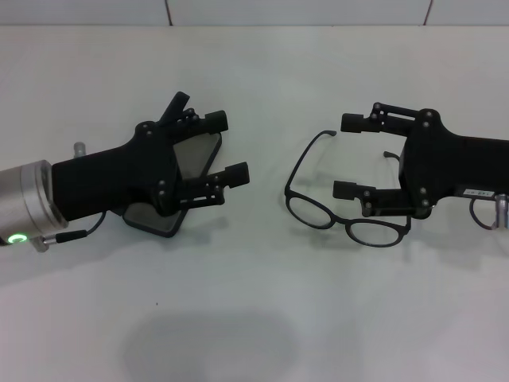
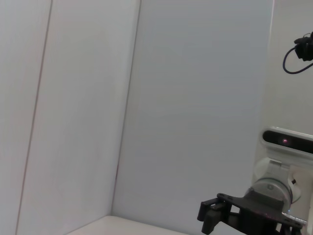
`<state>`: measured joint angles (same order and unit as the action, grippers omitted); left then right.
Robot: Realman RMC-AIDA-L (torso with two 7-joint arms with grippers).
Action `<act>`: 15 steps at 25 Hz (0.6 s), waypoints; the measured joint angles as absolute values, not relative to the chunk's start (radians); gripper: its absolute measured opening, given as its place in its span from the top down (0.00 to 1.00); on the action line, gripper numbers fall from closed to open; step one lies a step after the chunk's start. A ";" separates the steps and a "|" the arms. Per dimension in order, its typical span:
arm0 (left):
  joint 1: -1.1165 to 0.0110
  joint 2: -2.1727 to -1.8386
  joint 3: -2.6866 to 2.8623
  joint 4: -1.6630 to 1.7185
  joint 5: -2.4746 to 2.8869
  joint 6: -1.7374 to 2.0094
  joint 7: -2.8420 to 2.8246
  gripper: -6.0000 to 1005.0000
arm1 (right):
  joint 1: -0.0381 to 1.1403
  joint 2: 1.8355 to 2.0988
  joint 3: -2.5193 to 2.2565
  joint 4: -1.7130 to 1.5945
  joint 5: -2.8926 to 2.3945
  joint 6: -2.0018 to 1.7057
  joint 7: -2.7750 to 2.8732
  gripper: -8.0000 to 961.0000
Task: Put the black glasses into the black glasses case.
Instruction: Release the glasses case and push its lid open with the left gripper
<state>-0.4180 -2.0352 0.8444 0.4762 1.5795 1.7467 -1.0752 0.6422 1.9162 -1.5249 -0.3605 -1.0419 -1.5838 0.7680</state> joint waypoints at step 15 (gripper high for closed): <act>-0.417 -2.039 0.790 0.513 1.533 1.660 -1.221 0.15 | 0.630 1.914 -1.524 -0.362 -1.043 -1.589 0.768 0.18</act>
<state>-0.4167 -2.0386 0.7903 0.5129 1.5325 1.6595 -1.2209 0.6296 1.9141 -1.5236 -0.3621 -1.0431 -1.5885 0.7678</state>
